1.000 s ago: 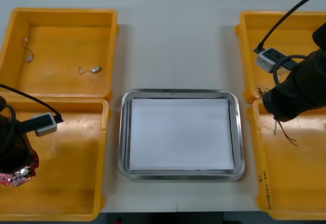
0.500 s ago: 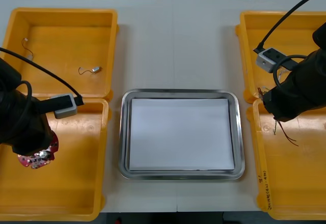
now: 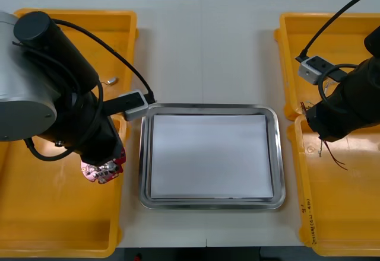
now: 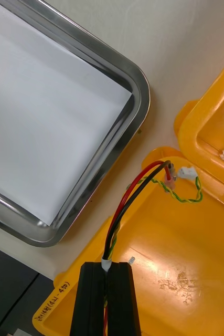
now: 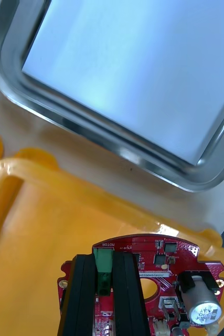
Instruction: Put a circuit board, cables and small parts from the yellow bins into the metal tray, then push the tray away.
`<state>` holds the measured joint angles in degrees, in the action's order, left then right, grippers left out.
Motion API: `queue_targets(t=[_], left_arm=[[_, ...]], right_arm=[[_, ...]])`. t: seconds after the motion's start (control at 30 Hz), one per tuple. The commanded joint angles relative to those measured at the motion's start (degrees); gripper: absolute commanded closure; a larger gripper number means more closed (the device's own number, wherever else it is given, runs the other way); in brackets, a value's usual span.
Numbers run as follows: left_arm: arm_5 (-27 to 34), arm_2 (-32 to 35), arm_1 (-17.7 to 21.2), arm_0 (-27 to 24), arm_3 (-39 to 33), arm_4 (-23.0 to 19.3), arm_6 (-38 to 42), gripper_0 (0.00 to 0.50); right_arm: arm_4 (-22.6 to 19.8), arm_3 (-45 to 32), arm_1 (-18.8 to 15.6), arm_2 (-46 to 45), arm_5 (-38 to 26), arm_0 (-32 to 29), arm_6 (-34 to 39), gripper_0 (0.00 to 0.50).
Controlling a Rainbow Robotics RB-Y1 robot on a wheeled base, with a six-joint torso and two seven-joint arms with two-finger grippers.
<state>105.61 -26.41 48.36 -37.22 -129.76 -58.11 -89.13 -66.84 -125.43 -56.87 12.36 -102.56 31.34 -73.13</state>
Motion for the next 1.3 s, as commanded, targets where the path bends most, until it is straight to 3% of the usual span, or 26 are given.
queue_targets(t=[0.03,0.43,0.7,1.0,1.3], left_arm=[[1.4,-3.0,-3.0,-5.1,1.3,1.6,3.6,0.5],[3.3,-10.0,-11.2,-12.7,4.8,5.1,11.1,0.5],[0.7,-15.2,-16.5,-15.3,9.4,11.3,12.7,0.5],[-5.2,-21.0,-18.0,-15.6,12.6,15.2,14.2,0.5],[-7.6,-25.4,-18.0,-15.6,13.7,15.8,16.7,0.5]], right_arm=[[0.1,-1.0,-2.4,0.5,-0.3,1.9,0.5,0.5],[0.0,-1.0,-2.4,0.6,-0.3,1.8,0.5,0.5],[-0.1,-1.1,-2.4,0.5,-0.3,1.9,0.5,0.5],[-0.1,-1.1,-2.4,0.5,-0.5,1.9,0.5,0.5],[-0.1,-1.3,-2.4,0.5,-1.2,1.8,0.5,0.5]])
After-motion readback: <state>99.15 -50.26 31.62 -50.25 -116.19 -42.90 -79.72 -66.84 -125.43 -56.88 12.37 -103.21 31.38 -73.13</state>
